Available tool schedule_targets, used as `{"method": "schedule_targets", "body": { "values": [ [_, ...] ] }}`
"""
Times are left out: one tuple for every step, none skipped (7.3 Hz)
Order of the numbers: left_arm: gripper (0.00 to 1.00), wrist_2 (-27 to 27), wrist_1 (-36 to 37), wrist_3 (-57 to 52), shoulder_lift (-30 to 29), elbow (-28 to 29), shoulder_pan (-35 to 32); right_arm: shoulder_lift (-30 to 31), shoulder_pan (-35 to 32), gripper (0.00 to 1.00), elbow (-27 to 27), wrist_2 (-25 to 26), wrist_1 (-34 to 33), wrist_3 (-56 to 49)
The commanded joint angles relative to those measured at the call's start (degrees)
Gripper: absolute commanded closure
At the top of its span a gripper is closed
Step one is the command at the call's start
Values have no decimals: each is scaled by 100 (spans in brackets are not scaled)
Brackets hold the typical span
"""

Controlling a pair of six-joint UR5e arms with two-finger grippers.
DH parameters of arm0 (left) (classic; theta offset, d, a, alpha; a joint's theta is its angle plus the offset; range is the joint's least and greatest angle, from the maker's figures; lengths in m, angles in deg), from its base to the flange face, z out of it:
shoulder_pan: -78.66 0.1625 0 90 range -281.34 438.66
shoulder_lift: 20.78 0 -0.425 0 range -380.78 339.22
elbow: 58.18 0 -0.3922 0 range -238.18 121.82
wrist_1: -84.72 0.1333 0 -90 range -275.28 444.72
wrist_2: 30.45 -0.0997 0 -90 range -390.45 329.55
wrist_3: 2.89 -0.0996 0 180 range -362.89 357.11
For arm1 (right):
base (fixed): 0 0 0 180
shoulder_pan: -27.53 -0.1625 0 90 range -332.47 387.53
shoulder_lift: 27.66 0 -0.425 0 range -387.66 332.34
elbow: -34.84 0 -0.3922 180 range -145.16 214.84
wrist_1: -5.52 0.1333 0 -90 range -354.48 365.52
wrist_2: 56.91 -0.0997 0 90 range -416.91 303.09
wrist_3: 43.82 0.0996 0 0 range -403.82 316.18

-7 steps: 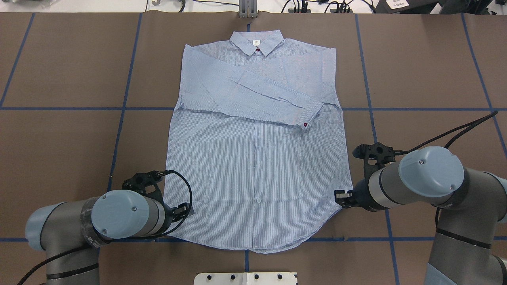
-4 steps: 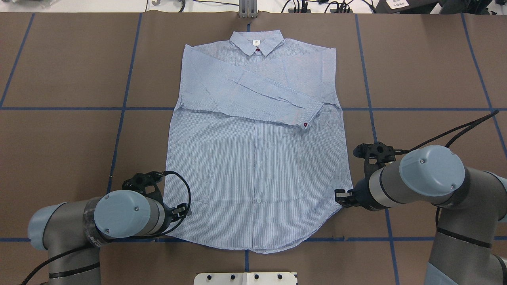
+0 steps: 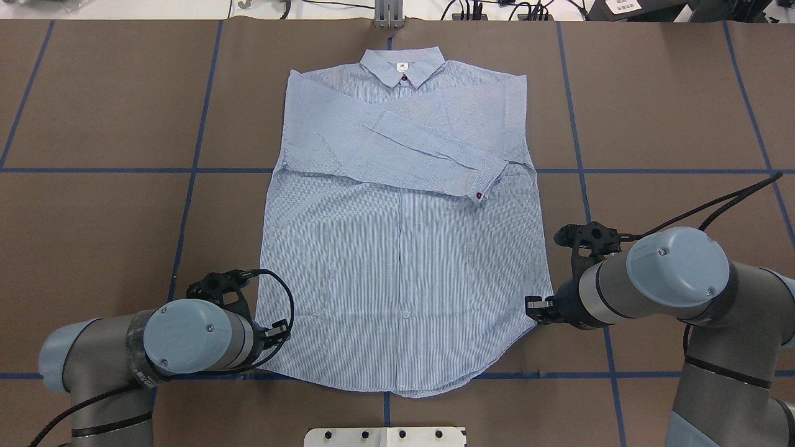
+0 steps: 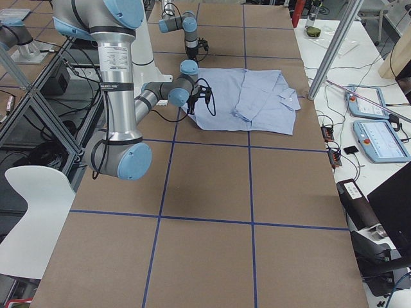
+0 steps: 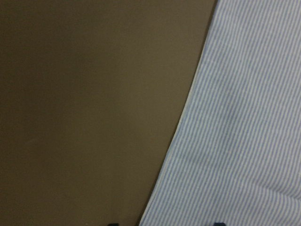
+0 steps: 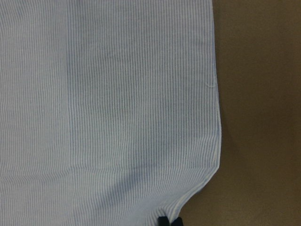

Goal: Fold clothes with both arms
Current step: 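Close both grippers on the hem corners nearest the robot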

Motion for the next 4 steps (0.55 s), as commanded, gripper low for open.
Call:
{"method": "schedule_targets", "body": {
  "values": [
    [42, 0, 0, -9, 10, -18, 0, 0, -13, 100, 0, 0, 0, 0],
    [43, 0, 0, -9, 28, -26, 0, 0, -13, 100, 0, 0, 0, 0],
    [44, 0, 0, -9, 45, -44, 0, 0, -22, 100, 0, 0, 0, 0],
    [45, 0, 0, -9, 46, -53, 0, 0, -22, 100, 0, 0, 0, 0]
  ]
}}
